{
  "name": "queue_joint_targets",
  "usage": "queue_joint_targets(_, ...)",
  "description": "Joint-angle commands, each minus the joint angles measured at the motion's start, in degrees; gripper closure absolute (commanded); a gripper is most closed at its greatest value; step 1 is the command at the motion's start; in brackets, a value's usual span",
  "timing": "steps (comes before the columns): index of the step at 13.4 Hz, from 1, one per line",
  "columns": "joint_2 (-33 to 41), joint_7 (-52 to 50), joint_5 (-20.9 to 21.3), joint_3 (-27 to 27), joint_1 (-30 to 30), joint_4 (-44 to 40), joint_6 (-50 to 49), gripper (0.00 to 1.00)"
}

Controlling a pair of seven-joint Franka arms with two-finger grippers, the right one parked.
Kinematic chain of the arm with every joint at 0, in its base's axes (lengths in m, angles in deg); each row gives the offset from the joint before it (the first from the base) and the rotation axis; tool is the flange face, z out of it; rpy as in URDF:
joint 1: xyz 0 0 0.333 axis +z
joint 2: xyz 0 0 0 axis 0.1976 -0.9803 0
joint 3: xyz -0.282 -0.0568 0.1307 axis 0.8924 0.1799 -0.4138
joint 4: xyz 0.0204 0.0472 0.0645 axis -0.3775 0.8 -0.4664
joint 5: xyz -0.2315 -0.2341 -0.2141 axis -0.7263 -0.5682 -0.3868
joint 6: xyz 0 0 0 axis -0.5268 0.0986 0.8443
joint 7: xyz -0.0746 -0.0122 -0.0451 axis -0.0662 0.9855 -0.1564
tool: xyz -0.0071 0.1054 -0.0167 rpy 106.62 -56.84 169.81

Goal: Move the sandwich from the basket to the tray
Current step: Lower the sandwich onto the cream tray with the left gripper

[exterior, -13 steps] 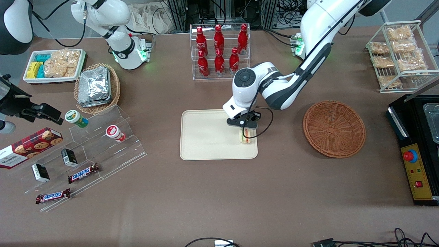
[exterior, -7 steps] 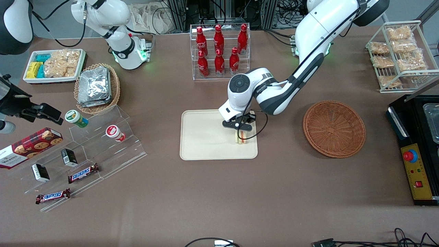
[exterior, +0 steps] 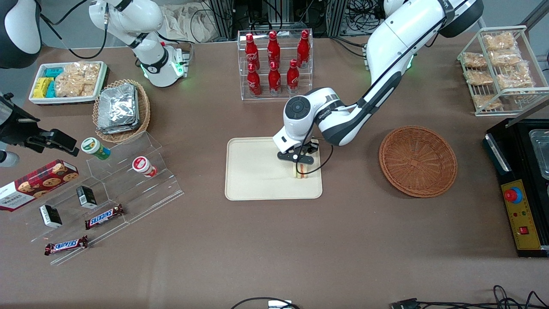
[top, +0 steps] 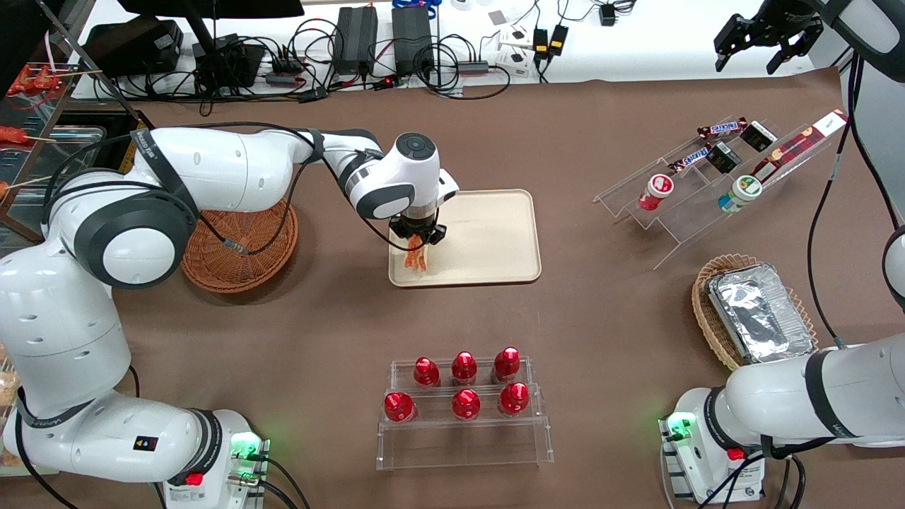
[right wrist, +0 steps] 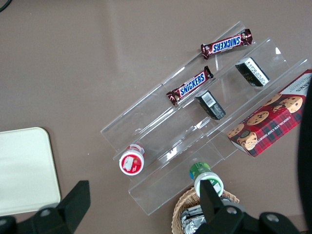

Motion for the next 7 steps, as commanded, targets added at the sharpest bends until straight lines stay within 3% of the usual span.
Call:
queue_joint_targets(1, -0.93, -2.43, 1.21, -0.41, -0.91, -1.10, -0.39, 0.80)
queue_joint_targets(2, -1.02, -3.31, 1.21, -0.32, -0.91, -1.10, -0.39, 0.65)
queue_joint_targets(3, -1.28, -4.19, 1.29, -0.32, -1.00, -1.10, -0.47, 0.37)
queue_joint_targets(5, -1.29, -4.46, 1.30, -0.41, -1.00, -1.19, -0.74, 0.00)
queue_joint_targets(7, -0.76, -4.46, 1.21, -0.41, -0.82, -1.54, -1.00, 0.00)
